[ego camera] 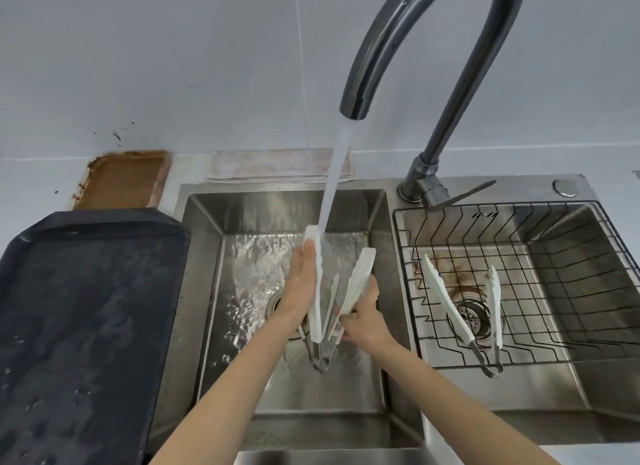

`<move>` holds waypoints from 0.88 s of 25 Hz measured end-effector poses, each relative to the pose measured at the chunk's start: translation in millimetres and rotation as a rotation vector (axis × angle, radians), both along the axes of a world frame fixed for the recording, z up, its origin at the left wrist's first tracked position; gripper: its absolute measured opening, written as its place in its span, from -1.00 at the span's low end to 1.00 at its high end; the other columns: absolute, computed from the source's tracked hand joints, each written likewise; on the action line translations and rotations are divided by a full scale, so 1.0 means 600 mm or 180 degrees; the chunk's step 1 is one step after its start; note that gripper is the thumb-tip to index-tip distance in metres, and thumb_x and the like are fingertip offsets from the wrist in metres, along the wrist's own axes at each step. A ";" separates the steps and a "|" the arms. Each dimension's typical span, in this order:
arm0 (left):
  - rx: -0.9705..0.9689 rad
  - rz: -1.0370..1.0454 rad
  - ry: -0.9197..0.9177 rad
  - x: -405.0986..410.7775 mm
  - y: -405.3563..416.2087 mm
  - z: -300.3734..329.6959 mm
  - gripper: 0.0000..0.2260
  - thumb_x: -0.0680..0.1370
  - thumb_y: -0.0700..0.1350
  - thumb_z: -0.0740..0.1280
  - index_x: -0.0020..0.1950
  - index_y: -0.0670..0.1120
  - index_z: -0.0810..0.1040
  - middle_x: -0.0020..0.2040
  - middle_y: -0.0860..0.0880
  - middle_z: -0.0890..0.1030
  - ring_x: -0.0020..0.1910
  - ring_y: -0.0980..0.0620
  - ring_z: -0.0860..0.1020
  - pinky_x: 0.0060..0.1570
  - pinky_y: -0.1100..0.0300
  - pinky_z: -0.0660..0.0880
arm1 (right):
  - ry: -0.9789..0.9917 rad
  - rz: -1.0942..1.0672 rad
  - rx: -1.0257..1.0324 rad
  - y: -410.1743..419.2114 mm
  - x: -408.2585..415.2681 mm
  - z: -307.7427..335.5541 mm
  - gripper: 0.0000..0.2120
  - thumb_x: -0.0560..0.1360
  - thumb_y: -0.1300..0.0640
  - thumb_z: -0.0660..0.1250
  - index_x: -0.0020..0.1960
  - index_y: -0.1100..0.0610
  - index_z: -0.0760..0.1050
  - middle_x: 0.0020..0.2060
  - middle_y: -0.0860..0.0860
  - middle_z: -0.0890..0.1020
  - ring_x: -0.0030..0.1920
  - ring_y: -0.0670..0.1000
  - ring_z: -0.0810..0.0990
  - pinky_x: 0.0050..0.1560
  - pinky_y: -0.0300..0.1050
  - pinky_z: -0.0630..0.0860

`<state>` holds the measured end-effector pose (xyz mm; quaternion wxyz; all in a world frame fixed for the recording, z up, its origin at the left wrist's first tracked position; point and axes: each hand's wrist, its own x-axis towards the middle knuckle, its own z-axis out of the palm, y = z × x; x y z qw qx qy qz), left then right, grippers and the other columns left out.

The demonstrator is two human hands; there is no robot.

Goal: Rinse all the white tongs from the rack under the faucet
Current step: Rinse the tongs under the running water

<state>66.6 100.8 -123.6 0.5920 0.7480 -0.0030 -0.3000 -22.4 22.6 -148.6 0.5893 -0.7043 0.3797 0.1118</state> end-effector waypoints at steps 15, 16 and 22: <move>-0.0184 0.0036 0.0090 0.046 0.001 -0.005 -0.77 0.62 -0.14 0.08 0.14 -0.10 0.50 -0.07 0.01 0.62 -0.07 0.02 0.60 0.03 0.01 0.54 | -0.0170 0.0417 -0.1052 0.004 -0.039 0.031 -0.59 0.47 0.07 0.33 0.17 0.10 0.19 -0.14 -0.06 0.54 -0.09 0.11 0.65 -0.14 0.02 0.58; -0.0194 0.0031 0.0036 0.047 -0.004 -0.003 -0.75 0.62 -0.15 0.07 0.19 -0.14 0.48 -0.09 0.00 0.62 -0.10 0.02 0.60 0.01 0.03 0.54 | -0.0148 0.0481 -0.1111 0.007 -0.039 0.033 -0.60 0.48 0.03 0.31 0.18 0.10 0.19 -0.11 -0.01 0.56 -0.07 0.12 0.65 -0.15 -0.01 0.56; -0.0148 0.0081 -0.0407 0.041 -0.027 0.009 -0.83 0.60 -0.10 0.14 0.00 -0.07 0.52 -0.20 0.01 0.64 -0.29 0.15 0.61 -0.02 0.04 0.54 | -0.0130 0.0220 -0.0784 0.007 -0.024 0.032 -0.52 0.54 0.10 0.23 0.37 0.20 0.15 0.13 0.13 0.60 0.06 0.15 0.62 -0.02 -0.03 0.54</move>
